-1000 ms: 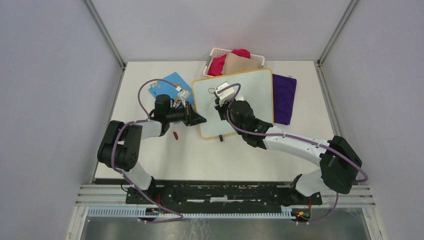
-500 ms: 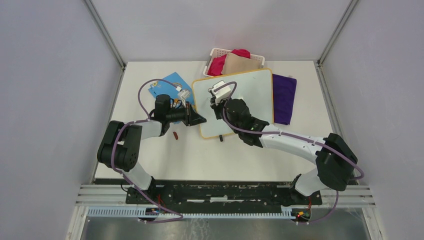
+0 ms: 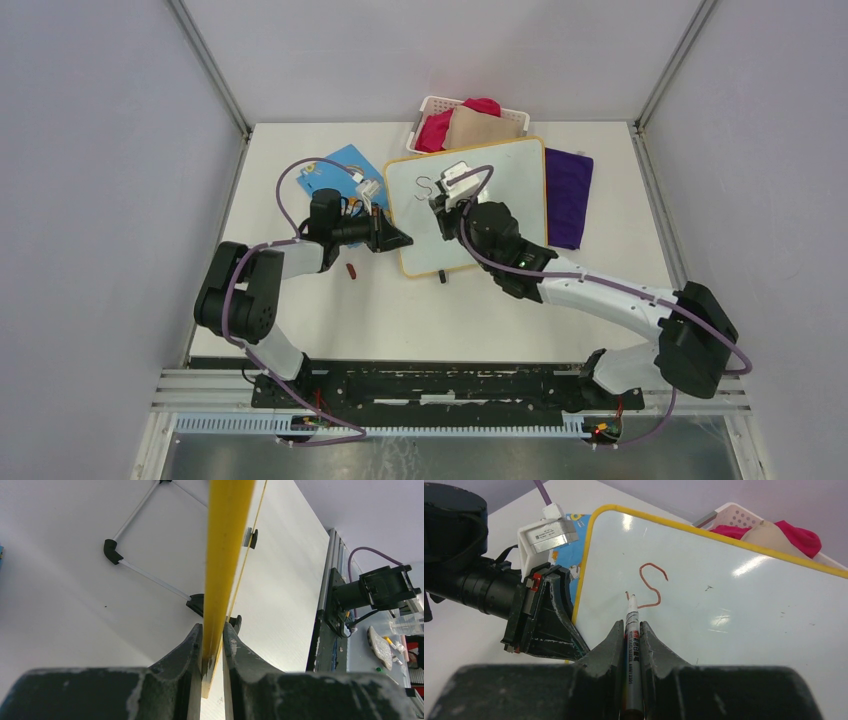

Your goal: Write a sentence on the whiteboard

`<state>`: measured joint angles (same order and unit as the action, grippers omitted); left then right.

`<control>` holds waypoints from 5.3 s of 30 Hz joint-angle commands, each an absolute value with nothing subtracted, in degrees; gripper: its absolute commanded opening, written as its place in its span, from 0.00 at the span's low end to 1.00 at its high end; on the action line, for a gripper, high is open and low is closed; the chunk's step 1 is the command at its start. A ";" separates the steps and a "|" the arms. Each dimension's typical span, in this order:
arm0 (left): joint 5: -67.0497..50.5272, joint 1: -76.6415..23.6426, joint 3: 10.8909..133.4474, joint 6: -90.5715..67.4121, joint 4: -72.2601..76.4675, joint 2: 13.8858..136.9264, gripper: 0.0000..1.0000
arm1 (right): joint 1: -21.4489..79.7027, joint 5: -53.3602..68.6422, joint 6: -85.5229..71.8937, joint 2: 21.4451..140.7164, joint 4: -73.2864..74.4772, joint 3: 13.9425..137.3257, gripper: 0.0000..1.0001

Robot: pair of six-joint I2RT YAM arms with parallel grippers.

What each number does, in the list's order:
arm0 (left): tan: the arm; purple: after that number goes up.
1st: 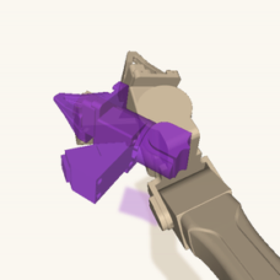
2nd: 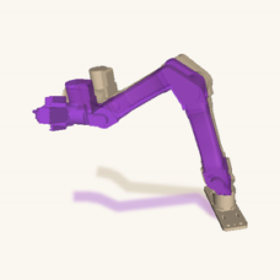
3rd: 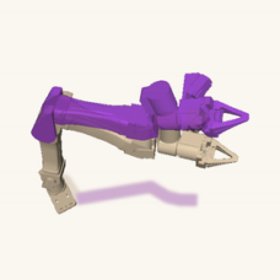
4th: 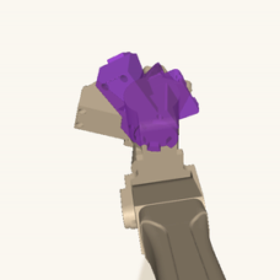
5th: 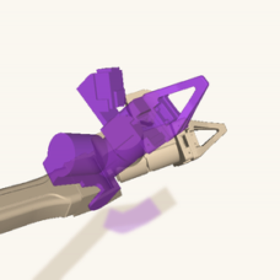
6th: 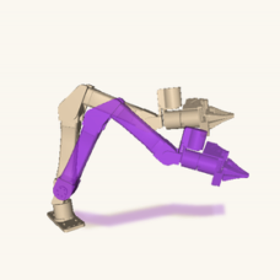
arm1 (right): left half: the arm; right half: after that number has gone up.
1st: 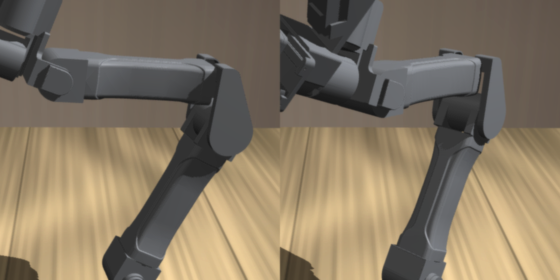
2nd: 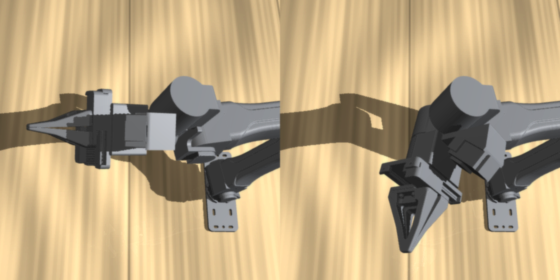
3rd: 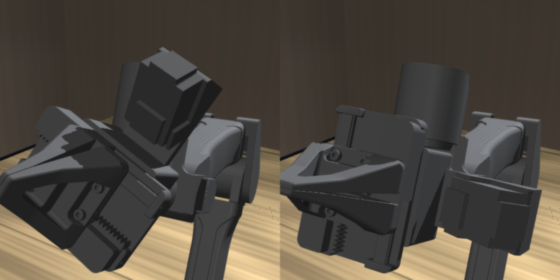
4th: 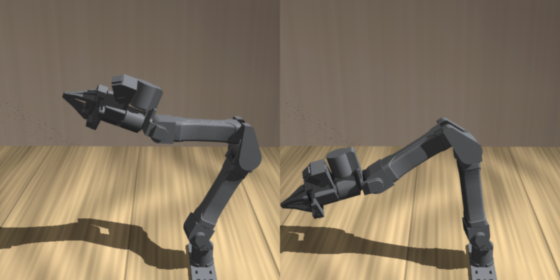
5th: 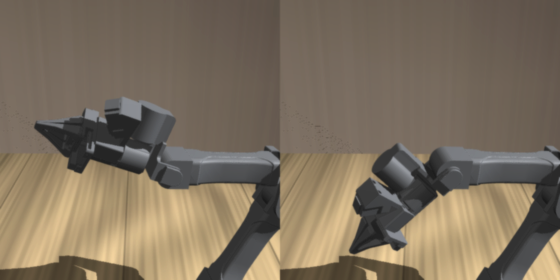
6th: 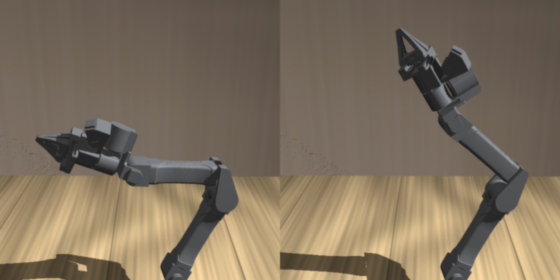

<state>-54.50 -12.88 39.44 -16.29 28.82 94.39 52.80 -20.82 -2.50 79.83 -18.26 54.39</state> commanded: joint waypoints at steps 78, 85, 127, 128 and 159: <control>-51.24 -13.54 40.73 -11.69 24.70 92.85 0.02 | 45.75 -22.25 -3.94 79.84 -19.98 54.13 0.00; -51.24 -13.54 40.67 -11.58 24.53 92.90 0.02 | 45.43 -21.72 -4.49 79.02 -20.14 52.28 0.00; -50.51 -14.33 41.06 -10.14 22.63 92.85 0.02 | 44.56 -22.08 -3.88 78.67 -19.96 53.64 0.00; -50.50 -14.33 41.05 -10.19 22.67 92.87 0.02 | 44.48 -22.05 -3.87 78.58 -19.96 53.53 0.00; -50.09 -14.68 41.18 -9.53 21.88 92.92 0.02 | 43.60 -21.36 -5.72 72.86 -20.27 47.22 0.00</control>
<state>-52.88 -14.39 40.47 -13.15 24.77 93.69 44.21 -19.97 -5.17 75.57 -19.59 46.98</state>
